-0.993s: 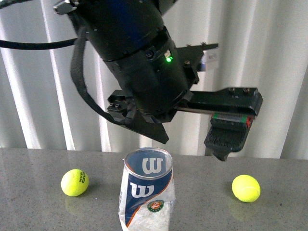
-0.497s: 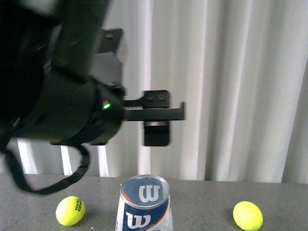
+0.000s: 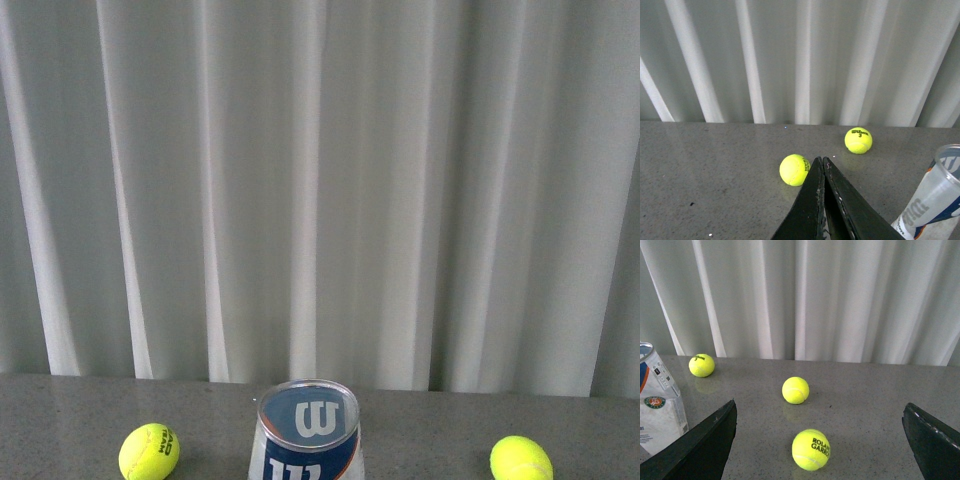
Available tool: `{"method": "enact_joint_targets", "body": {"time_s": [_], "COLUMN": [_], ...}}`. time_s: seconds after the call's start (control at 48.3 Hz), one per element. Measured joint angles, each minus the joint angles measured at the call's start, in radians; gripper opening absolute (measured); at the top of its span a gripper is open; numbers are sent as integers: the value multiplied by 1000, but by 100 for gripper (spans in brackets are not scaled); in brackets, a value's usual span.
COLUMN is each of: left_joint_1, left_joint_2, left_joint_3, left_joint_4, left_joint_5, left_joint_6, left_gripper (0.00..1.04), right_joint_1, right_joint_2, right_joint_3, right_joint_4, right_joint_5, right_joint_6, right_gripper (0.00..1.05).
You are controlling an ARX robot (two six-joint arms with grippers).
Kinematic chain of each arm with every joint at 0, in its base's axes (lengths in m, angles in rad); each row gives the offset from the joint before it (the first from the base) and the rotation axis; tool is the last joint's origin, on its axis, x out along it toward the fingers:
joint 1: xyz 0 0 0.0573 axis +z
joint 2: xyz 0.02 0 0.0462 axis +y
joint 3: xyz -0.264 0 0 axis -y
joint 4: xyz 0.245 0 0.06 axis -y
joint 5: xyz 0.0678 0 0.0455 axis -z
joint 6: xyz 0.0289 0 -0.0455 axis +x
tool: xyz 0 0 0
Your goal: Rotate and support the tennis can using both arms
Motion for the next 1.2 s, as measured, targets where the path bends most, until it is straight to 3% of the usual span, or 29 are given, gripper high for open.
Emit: {"method": "enact_joint_targets", "body": {"time_s": [0.538, 0.621, 0.683, 1.2], "left_joint_1": [138, 206, 228, 235], "left_joint_2": [-301, -365, -411, -671], "left_joint_3": [-189, -208, -220, -251], "left_joint_4": [-113, -157, -189, -386], "left_joint_5": [129, 219, 224, 227], "left_joint_6": [0, 1, 1, 2], "left_gripper": [4, 4, 4, 4], "right_joint_1": [0, 0, 0, 0], "right_joint_2": [0, 0, 0, 0], "right_joint_3": [0, 0, 0, 0], "right_joint_4": [0, 0, 0, 0], "right_joint_5": [0, 0, 0, 0], "right_joint_6": [0, 0, 0, 0], "right_gripper": [98, 98, 98, 98]}}
